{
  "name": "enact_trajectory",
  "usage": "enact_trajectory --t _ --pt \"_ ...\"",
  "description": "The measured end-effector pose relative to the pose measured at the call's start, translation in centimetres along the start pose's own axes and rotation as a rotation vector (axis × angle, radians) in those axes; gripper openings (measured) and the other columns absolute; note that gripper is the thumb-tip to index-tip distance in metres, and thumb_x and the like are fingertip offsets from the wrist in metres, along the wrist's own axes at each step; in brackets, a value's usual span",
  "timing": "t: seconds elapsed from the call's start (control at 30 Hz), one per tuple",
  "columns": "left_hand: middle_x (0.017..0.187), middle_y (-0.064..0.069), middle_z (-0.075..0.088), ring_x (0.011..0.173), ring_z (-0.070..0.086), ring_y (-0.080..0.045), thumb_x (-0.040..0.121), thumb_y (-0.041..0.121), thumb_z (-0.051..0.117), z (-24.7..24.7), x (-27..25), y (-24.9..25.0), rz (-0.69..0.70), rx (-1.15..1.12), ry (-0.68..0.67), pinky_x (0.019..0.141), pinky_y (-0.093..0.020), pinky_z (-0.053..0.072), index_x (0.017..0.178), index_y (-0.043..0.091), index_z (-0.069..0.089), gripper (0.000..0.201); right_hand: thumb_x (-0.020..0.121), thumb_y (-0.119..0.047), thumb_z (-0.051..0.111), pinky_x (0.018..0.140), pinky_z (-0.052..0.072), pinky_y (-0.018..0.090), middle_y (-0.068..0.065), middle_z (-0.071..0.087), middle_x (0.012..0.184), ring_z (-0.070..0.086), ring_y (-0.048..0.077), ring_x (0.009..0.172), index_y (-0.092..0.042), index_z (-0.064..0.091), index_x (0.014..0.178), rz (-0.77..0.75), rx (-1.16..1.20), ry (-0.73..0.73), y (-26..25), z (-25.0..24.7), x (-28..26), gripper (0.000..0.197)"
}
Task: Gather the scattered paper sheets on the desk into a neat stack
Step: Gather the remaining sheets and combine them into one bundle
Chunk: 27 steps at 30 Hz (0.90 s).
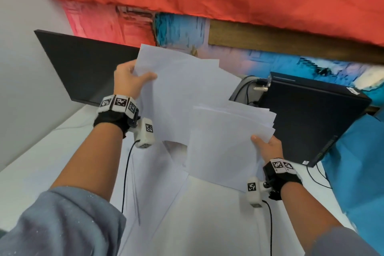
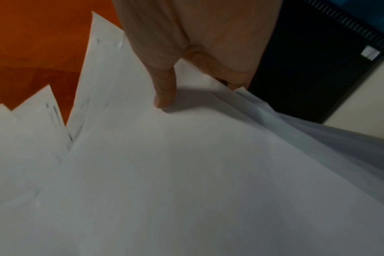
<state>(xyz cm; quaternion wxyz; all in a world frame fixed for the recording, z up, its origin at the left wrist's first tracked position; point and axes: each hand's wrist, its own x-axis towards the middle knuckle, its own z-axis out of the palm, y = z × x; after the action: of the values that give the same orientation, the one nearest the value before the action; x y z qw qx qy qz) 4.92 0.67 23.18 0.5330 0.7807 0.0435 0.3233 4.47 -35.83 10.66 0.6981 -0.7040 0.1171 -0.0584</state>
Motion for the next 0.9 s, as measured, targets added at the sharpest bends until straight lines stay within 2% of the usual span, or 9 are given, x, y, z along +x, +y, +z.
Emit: enact_trajectory --t 0.07,0.13,0.2,0.33,0.4,0.5,0.7,0.83,0.9 --pt "0.087 0.014 0.069 0.077 0.065 0.002 0.070 0.012 0.078 -1.7 -0.1 0.4 0.019 0.049 0.020 0.072 -0.014 0.052 0.099 0.020 0.072 0.031 0.090 0.000 0.056 0.051 0.047 0.014 0.010 0.061 0.101 0.059 0.011 0.074 0.000 0.059 0.114 0.001 -0.017 -0.005 -0.4 0.3 -0.3 0.025" --pt "0.083 0.017 0.067 0.069 0.062 0.008 0.070 0.012 0.077 -3.3 -0.1 0.7 0.037 0.103 0.041 0.066 -0.010 0.049 0.094 0.022 0.072 0.026 0.090 0.000 0.055 0.054 0.044 0.017 0.011 0.061 0.101 0.060 0.015 0.077 0.000 0.059 0.116 0.002 -0.029 -0.003 -0.6 0.5 -0.5 0.026" --pt "0.079 0.010 0.068 0.068 0.061 -0.002 0.071 0.013 0.076 -5.0 -0.2 0.9 0.050 0.199 0.060 0.063 -0.013 0.048 0.090 0.018 0.073 0.020 0.089 0.001 0.055 0.047 0.046 0.011 0.013 0.061 0.101 0.059 0.016 0.075 0.004 0.058 0.118 0.008 -0.021 0.007 -0.8 0.7 -0.5 0.029" --pt "0.086 -0.007 0.073 0.080 0.068 -0.025 0.071 0.016 0.076 -7.0 -0.5 1.3 0.084 0.418 0.022 0.075 -0.035 0.055 0.092 0.011 0.074 0.022 0.088 0.005 0.054 0.040 0.040 0.002 0.015 0.058 0.102 0.052 0.007 0.067 0.009 0.056 0.121 0.024 0.045 0.027 -1.2 1.0 -0.5 0.033" --pt "0.086 -0.010 0.073 0.080 0.067 -0.029 0.071 0.018 0.076 -7.3 -0.7 1.9 0.109 0.558 -0.058 0.076 -0.042 0.054 0.092 0.012 0.074 0.022 0.088 0.006 0.054 0.041 0.040 0.001 0.017 0.059 0.105 0.053 0.011 0.068 0.009 0.055 0.121 0.025 0.081 0.032 -1.3 1.3 -0.6 0.033" --pt "0.086 -0.010 0.072 0.084 0.066 -0.026 0.072 0.014 0.076 -7.0 -1.1 3.5 0.121 0.688 -0.241 0.080 -0.043 0.053 0.092 0.013 0.074 0.019 0.088 0.004 0.056 0.041 0.040 0.000 0.020 0.061 0.110 0.056 0.022 0.075 0.007 0.057 0.120 0.043 0.106 0.047 -1.4 1.7 -0.5 0.032" --pt "0.087 0.000 0.072 0.080 0.068 -0.016 0.073 0.016 0.079 -3.2 -2.4 7.0 0.042 0.683 -0.669 0.073 -0.036 0.057 0.093 0.019 0.076 0.021 0.089 0.002 0.055 0.043 0.044 0.005 0.014 0.060 0.106 0.055 0.008 0.071 0.003 0.057 0.121 0.056 0.062 0.040 -1.5 1.3 -0.9 0.032" --pt "0.077 0.005 0.070 0.071 0.065 -0.012 0.074 0.023 0.079 1.5 -3.9 4.8 -0.065 0.657 -0.812 0.069 -0.026 0.051 0.085 0.019 0.075 0.012 0.088 0.003 0.056 0.045 0.046 0.006 0.014 0.061 0.106 0.060 0.022 0.082 0.004 0.058 0.119 0.039 -0.002 0.041 -1.5 1.1 -0.8 0.031" --pt "0.069 0.002 0.067 0.062 0.060 -0.013 0.075 0.023 0.078 3.3 -5.1 1.8 -0.200 0.566 -0.841 0.063 -0.025 0.046 0.073 0.015 0.071 0.011 0.087 0.003 0.056 0.047 0.046 0.005 0.013 0.061 0.106 0.061 0.021 0.083 0.005 0.059 0.117 0.016 -0.030 0.048 -1.3 1.0 -0.5 0.030"
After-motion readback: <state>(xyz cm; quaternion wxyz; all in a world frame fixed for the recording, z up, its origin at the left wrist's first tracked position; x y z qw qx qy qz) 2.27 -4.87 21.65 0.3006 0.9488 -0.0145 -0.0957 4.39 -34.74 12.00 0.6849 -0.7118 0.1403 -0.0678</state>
